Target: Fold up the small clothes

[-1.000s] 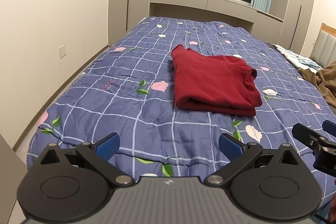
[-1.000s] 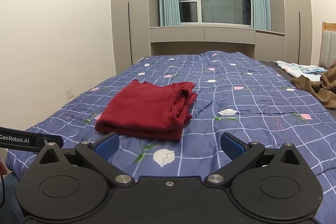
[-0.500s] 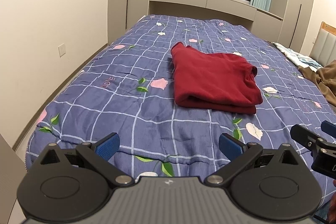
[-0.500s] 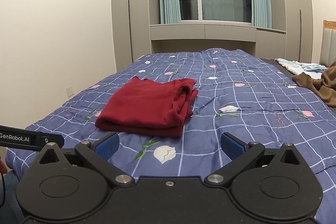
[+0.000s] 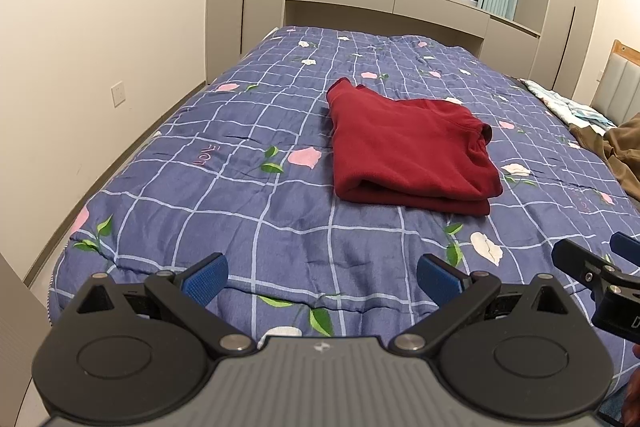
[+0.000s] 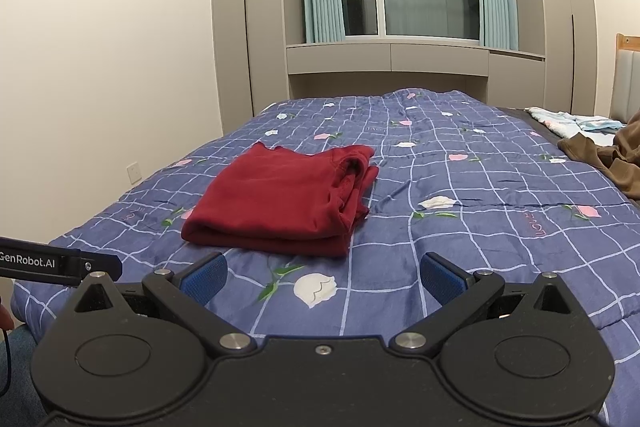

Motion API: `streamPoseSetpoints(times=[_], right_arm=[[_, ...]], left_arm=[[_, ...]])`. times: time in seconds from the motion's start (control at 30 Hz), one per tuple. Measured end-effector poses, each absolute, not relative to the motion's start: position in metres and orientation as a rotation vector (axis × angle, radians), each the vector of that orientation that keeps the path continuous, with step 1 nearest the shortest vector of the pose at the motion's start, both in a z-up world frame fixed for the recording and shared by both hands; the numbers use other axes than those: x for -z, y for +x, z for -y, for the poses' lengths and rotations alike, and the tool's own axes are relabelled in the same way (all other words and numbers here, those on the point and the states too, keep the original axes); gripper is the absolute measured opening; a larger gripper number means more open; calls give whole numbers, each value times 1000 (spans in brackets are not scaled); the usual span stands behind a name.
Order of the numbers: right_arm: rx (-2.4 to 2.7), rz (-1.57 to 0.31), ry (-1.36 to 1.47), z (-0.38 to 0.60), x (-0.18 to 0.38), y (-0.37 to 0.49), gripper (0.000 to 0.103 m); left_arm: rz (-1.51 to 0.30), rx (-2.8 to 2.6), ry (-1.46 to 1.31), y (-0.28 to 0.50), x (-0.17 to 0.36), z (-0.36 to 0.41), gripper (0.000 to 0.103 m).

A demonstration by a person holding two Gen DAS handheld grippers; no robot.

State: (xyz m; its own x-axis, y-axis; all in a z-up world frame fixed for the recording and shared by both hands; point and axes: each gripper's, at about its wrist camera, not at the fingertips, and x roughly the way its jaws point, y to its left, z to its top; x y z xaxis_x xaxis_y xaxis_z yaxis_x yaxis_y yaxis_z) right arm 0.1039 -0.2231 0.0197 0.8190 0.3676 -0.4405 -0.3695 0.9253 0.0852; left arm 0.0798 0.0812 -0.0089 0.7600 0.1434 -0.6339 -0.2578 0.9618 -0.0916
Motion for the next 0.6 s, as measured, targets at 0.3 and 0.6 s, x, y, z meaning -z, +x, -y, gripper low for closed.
streamPoseSetpoints(times=[0.3,0.6], right_arm=[[-394,-472,-1,225,-18,104,102],[-393,-473,-1,225,-18,105,102]], left_arm=[[-676,-219,-178,80,10,-82,102],[-680,-219,-177,80,13,-82,102]])
